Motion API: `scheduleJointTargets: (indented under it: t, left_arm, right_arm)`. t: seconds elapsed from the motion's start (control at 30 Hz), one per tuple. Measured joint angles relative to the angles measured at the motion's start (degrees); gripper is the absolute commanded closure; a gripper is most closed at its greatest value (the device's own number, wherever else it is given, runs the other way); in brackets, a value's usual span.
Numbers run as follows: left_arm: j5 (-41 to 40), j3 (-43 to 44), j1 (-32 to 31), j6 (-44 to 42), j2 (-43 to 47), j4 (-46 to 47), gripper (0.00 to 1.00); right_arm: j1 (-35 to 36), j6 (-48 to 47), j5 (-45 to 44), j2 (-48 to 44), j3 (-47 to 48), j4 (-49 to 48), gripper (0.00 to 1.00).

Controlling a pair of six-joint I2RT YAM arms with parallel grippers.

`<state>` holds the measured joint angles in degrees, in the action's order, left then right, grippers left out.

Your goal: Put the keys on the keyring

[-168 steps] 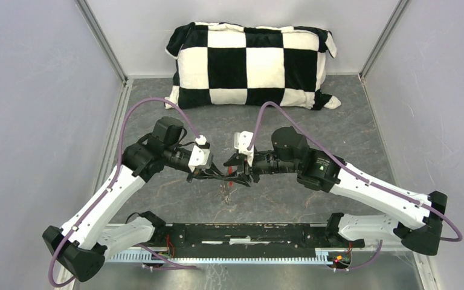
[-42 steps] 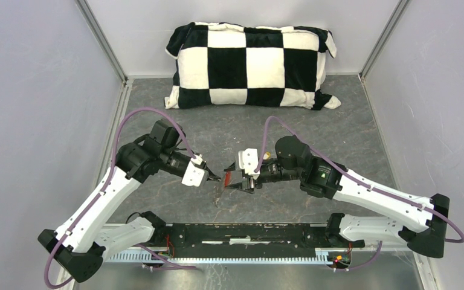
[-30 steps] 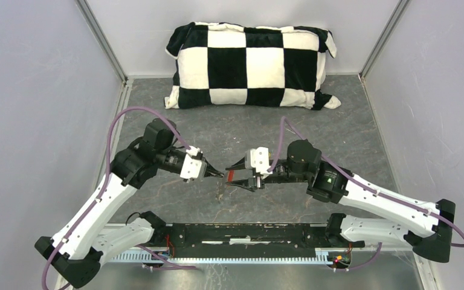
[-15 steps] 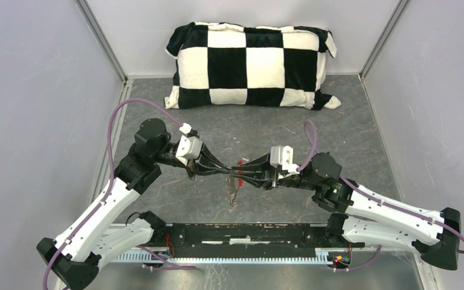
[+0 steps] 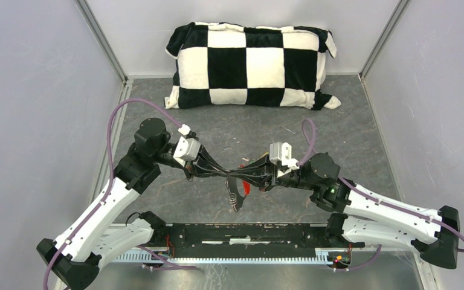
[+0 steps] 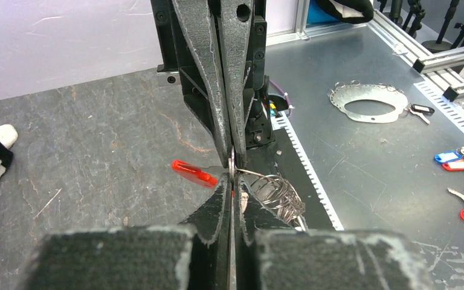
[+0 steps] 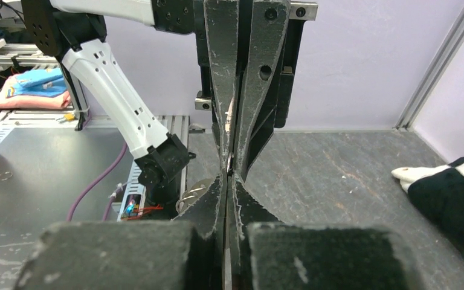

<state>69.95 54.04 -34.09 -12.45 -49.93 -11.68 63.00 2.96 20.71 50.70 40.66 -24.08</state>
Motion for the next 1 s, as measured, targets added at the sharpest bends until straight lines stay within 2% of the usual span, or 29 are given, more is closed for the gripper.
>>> scheduleJointTargets:
  t: [0.07, 0.23, 0.27, 0.33, 0.47, 0.8, 1.0]
  left_arm:
    - [0.17, 0.33, 0.13, -1.88, -0.04, -2.10, 0.89]
    - [-0.55, 3.76, 0.31, -10.12, -1.40, -11.69, 0.83]
    - [-0.79, 4.52, 0.24, -11.67, -1.77, -13.40, 0.79]
    - [-0.96, 5.16, 0.22, -13.79, -2.14, -15.72, 0.65]
    - [-2.05, 5.25, 0.17, -16.09, -2.21, -19.41, 0.59]
    - [-7.10, 6.36, -0.17, -19.02, -2.21, -24.37, 0.65]
    - [-8.02, 6.54, -0.17, -19.02, -3.32, -25.35, 0.76]
  right_arm:
    - [0.00, 0.35, 0.09, 0.68, 1.38, 2.64, 1.00]
    - [-0.13, 0.35, 0.13, 3.67, 9.31, 13.77, 1.00]
    - [-0.17, 0.26, 0.02, 4.42, 10.95, 16.15, 1.00]
    - [-0.17, 0.11, -0.09, 5.53, 13.46, 20.31, 1.00]
    - [-0.44, -0.81, -0.92, 7.37, 18.32, 28.61, 1.00]
    - [-0.55, -5.44, -2.14, 12.46, 28.06, 44.52, 1.00]
    - [-0.55, -7.04, -1.75, 14.75, 30.27, 48.76, 0.99]
